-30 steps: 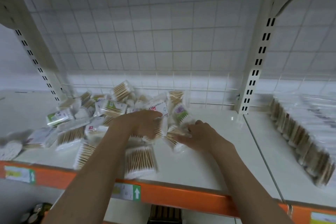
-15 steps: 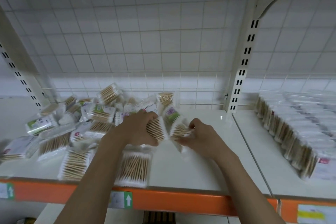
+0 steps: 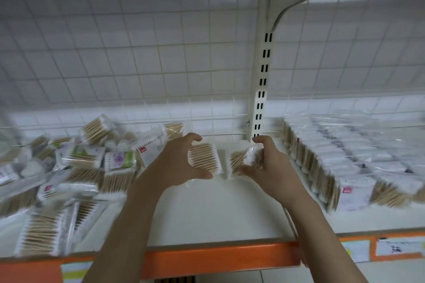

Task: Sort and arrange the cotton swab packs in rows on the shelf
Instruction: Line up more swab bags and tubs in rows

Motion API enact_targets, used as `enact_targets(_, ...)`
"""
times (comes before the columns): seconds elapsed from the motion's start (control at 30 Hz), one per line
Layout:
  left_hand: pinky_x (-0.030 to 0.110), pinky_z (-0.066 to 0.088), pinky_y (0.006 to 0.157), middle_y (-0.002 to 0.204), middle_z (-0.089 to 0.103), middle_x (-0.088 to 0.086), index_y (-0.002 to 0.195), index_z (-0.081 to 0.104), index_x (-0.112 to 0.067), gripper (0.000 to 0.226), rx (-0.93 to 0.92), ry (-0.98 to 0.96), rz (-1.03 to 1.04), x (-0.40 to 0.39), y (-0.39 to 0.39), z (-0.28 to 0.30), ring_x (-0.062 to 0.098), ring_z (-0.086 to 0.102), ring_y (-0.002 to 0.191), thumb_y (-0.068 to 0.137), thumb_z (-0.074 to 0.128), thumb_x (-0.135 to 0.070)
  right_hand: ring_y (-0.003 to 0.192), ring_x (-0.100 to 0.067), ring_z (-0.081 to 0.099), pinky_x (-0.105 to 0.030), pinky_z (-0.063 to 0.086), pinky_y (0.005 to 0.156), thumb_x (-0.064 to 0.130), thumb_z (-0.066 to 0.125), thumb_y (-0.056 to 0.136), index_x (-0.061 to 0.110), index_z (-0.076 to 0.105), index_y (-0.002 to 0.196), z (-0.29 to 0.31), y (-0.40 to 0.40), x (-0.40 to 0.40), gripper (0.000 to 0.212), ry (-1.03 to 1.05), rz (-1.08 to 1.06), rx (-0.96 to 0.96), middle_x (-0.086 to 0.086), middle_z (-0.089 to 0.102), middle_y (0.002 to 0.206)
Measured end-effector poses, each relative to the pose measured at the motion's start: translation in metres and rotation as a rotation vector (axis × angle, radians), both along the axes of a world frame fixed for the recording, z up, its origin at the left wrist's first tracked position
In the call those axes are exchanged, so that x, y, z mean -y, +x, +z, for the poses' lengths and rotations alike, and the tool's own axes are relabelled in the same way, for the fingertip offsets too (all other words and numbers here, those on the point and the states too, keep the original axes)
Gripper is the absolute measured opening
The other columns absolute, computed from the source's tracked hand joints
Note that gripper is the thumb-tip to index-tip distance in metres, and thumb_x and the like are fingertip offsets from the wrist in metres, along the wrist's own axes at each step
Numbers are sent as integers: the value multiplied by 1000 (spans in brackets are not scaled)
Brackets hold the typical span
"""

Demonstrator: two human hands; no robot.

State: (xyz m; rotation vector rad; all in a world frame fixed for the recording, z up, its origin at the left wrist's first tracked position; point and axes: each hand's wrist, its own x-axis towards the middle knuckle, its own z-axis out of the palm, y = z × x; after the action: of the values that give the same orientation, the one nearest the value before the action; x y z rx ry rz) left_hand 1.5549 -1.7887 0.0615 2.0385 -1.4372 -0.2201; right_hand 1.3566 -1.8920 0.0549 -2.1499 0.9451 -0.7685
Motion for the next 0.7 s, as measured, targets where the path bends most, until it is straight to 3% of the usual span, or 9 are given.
enact_targets(0.13, 14, 34, 54, 104, 46, -6, 105, 38, -32, 79, -14, -25, 41, 15, -22, -1, 13, 46, 92, 47, 91, -33, 72, -14, 54, -16, 35, 53, 15, 69, 77, 16, 42, 126, 0, -20, 8, 56, -16, -23, -11, 2, 59, 80)
enact_targets(0.27, 14, 41, 38, 90, 52, -10, 92, 37, -33, 66, -66, -115, 67, 22, -44, -2, 9, 53, 76, 53, 89, -22, 67, -3, 50, -4, 36, 56, 12, 67, 78, 16, 46, 124, 1, -36, 14, 51, -40, -31, -17, 9, 54, 77)
enact_targets(0.4, 16, 46, 51, 92, 59, -6, 96, 39, -33, 54, -65, -168, 9, 28, -62, -2, 6, 58, 76, 68, 79, -9, 63, -7, 45, -7, 35, 55, 4, 61, 75, 16, 56, 96, 3, -50, 17, 25, -195, -7, -26, 14, 46, 69)
enact_targets(0.47, 18, 46, 61, 101, 57, 0, 101, 40, -32, 49, -54, -155, -21, 31, -69, -4, 12, 57, 87, 75, 66, 0, 65, -4, 43, -9, 32, 56, 3, 60, 76, 14, 59, 101, 3, -56, 20, 28, -252, 21, -34, 10, 50, 76)
enact_targets(0.57, 35, 50, 81, 114, 52, 4, 123, 34, -29, 61, -88, -114, -54, 35, -80, -5, 20, 54, 102, 78, 55, 5, 85, -12, 51, -13, 32, 65, 3, 62, 78, 17, 57, 120, 1, -63, 24, 45, -292, 36, -58, 0, 58, 100)
enact_targets(0.6, 36, 49, 82, 112, 52, 3, 133, 27, -29, 68, -101, -107, -56, 36, -83, -5, 20, 54, 101, 79, 54, 4, 90, -14, 52, -15, 35, 70, 2, 63, 78, 17, 56, 122, 1, -66, 25, 47, -298, 47, -60, -1, 58, 105)
enact_targets(0.7, 22, 48, 63, 93, 53, -6, 140, 16, -32, 76, -94, -121, -39, 38, -88, -6, 9, 56, 81, 83, 55, -2, 93, -19, 57, -26, 47, 81, -1, 62, 79, 19, 57, 124, -1, -71, 24, 50, -312, 79, -75, -4, 57, 110)
